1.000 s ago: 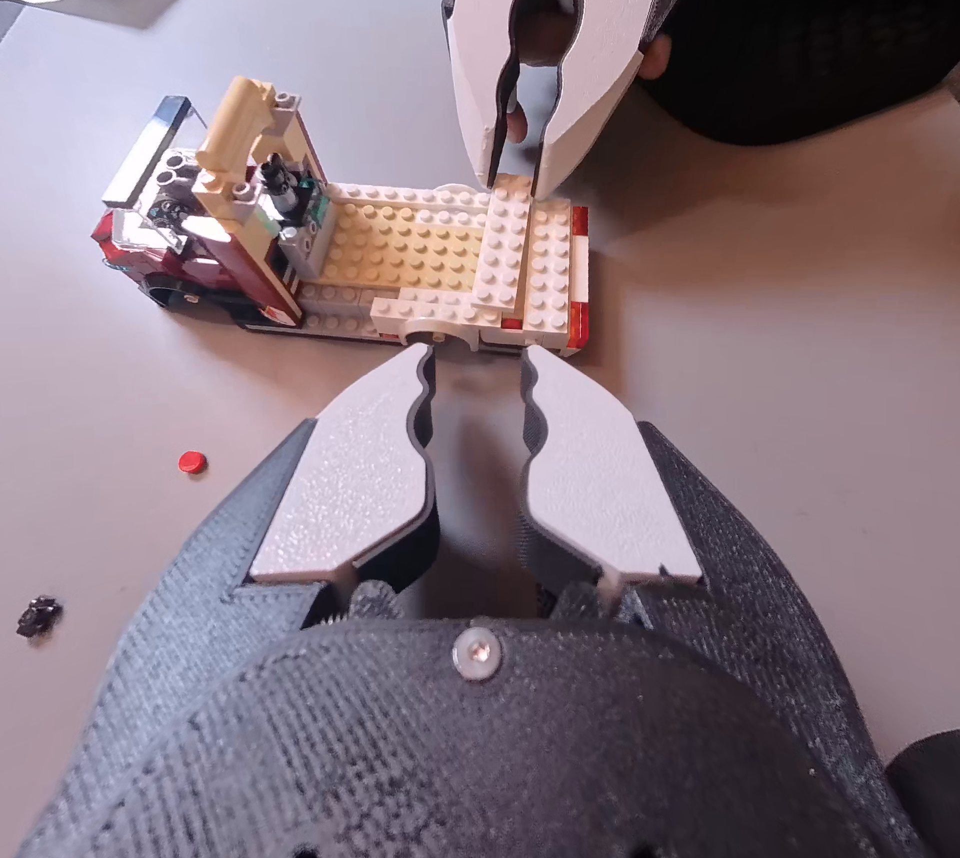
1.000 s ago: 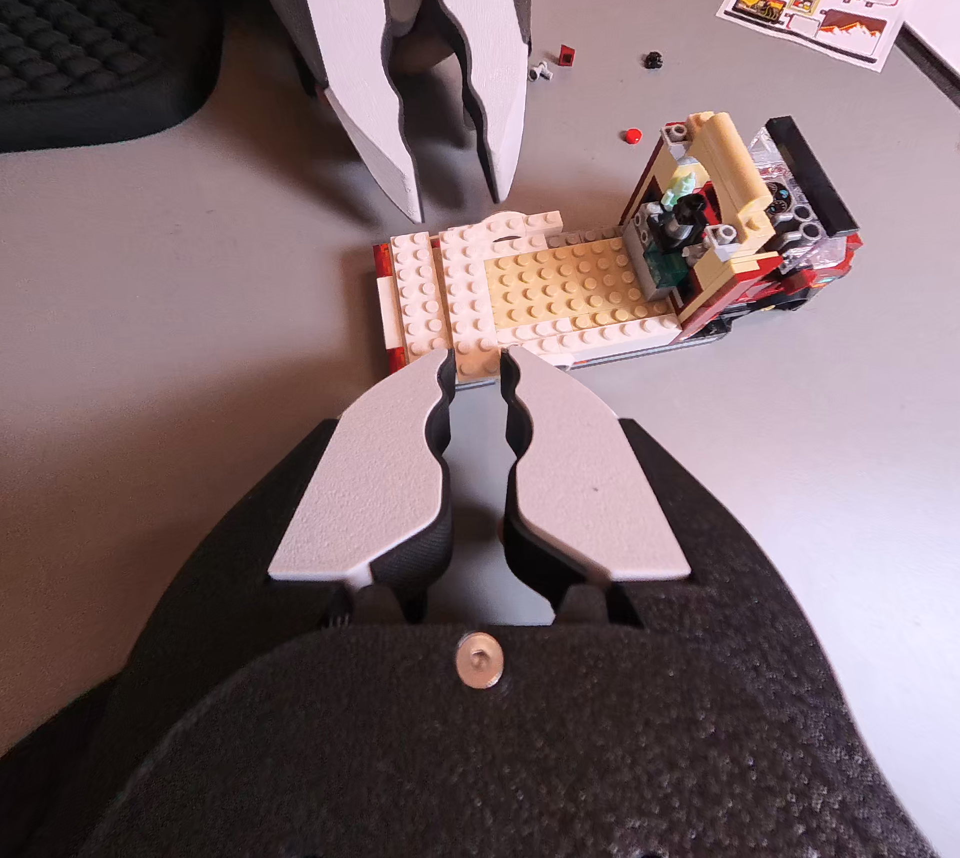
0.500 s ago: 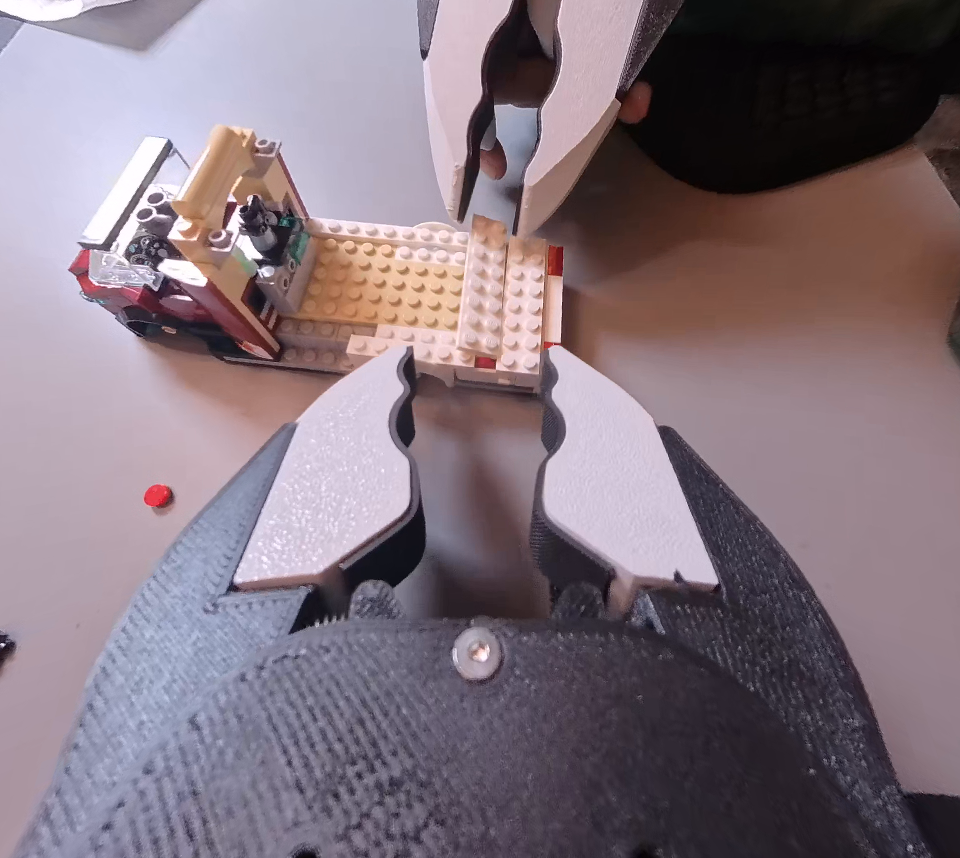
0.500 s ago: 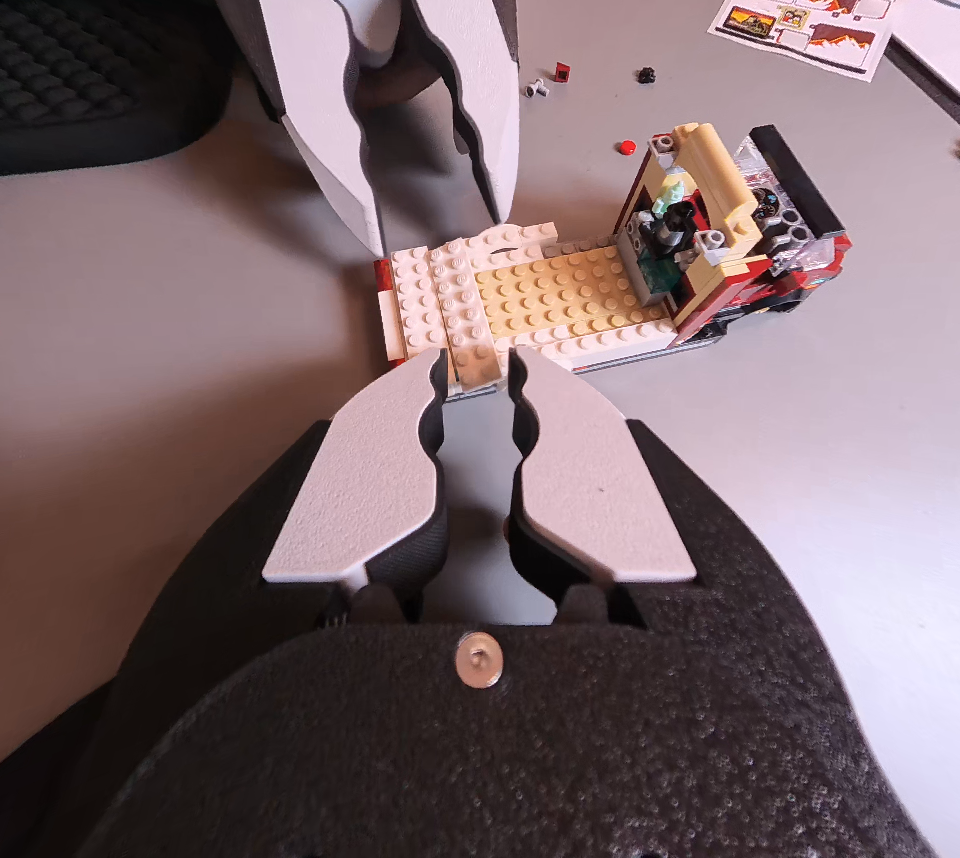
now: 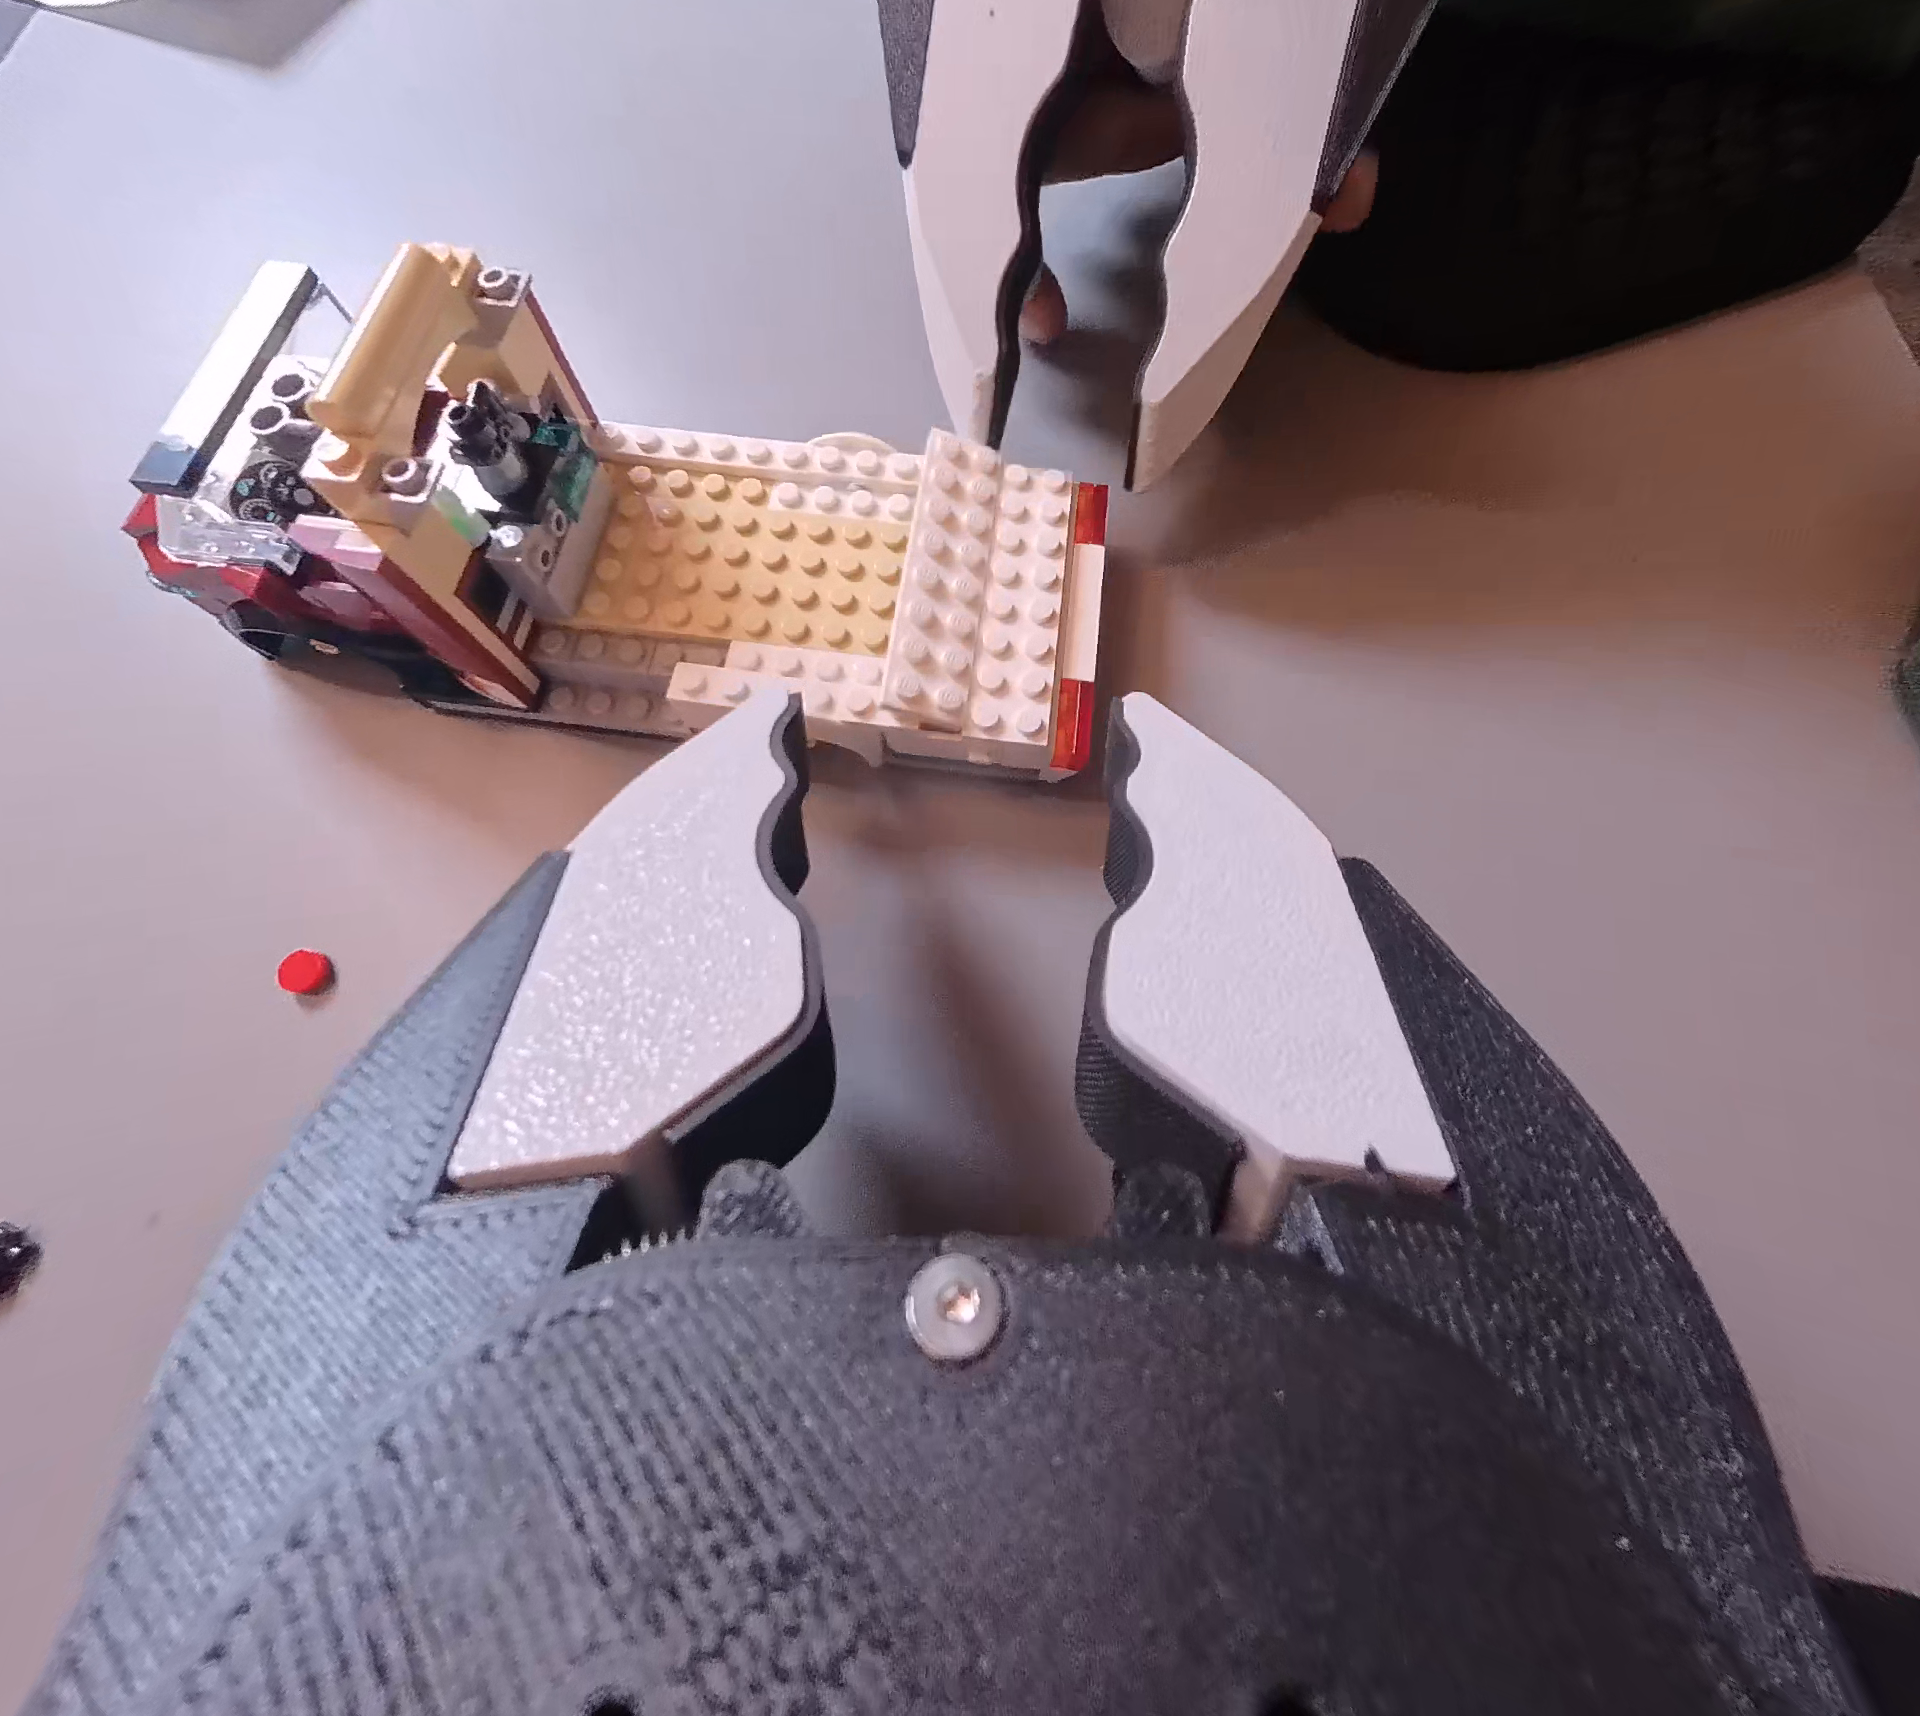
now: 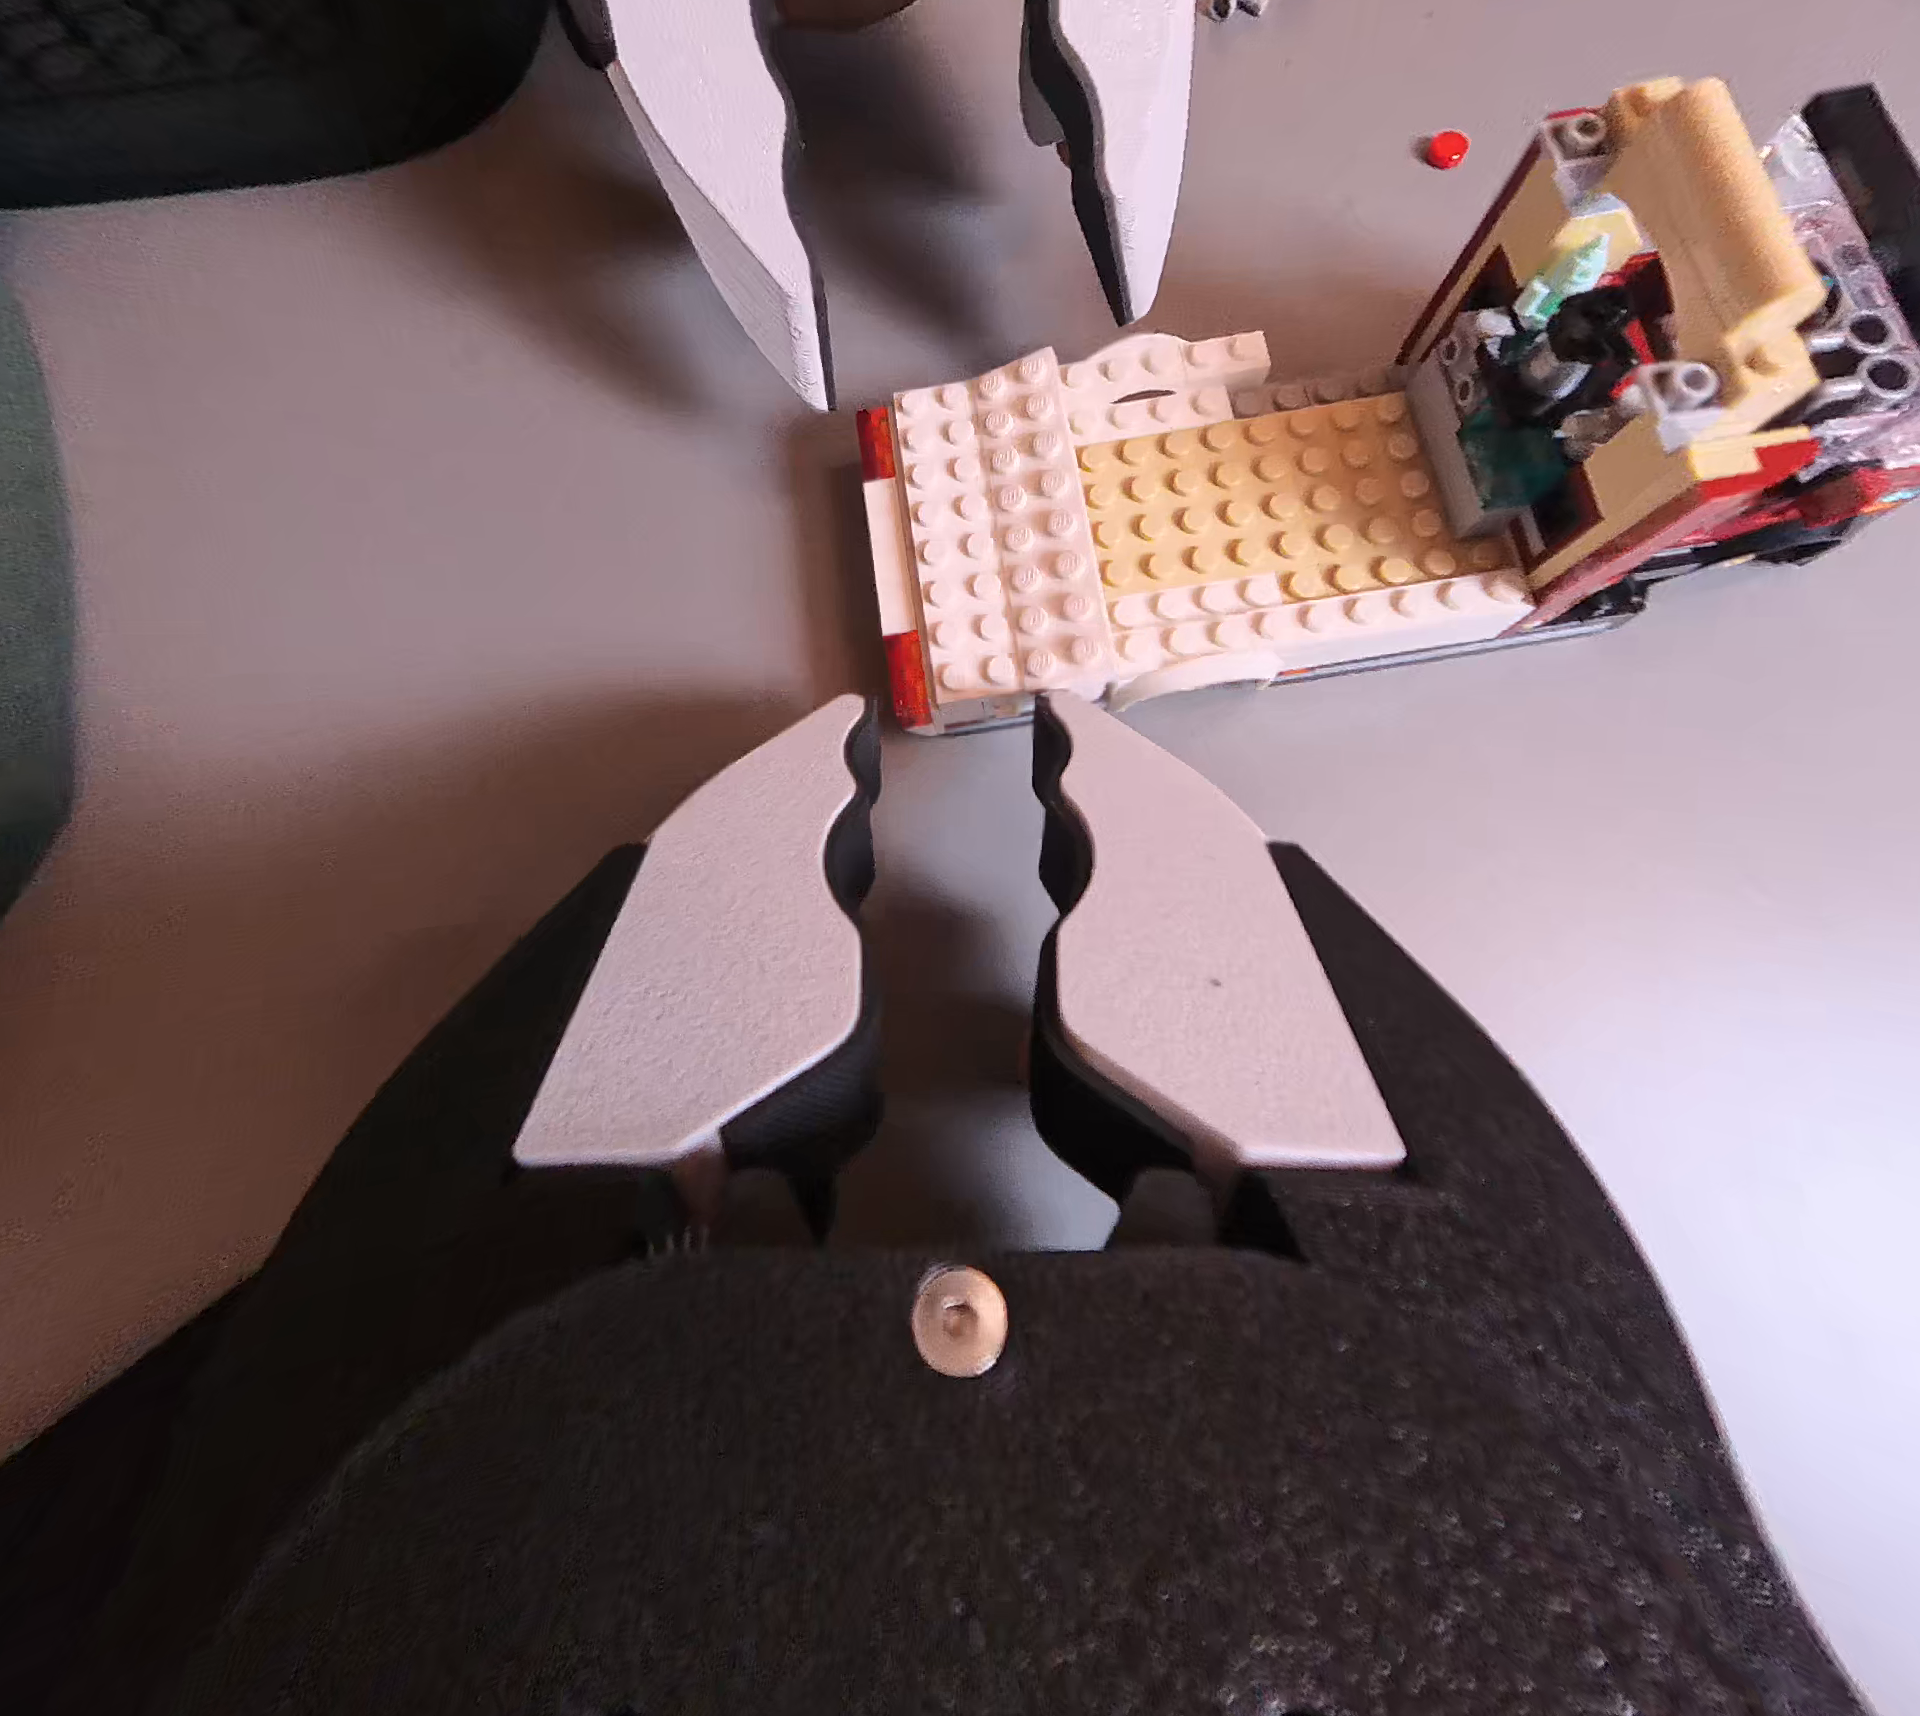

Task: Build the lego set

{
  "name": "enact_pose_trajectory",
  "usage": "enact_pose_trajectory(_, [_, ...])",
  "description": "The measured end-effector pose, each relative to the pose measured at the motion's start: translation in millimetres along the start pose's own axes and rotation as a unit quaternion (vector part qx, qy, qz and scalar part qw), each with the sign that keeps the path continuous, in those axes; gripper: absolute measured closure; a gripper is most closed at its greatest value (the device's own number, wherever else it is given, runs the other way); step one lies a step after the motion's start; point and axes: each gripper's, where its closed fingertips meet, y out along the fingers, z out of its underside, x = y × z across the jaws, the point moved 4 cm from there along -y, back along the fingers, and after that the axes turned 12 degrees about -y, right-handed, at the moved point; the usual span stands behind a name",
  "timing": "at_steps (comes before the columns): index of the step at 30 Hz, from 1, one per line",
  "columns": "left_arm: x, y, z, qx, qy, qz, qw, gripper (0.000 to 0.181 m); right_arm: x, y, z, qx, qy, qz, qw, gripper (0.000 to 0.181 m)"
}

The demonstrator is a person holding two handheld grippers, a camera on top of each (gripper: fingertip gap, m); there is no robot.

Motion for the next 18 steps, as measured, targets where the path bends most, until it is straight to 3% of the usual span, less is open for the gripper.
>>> enact_pose_trajectory(7, [-2, 4, 4, 0.019, 0.052, -0.021, 0.998, 0.138, 5, 8, -7, 0.005, -0.023, 0.010, 1.000, 0.156])
enact_pose_trajectory(18, [7, -9, 2, 0.010, 0.050, -0.019, 0.999, 0.135, 8, 12, -12, -0.005, -0.025, 0.010, 1.000, 0.154])
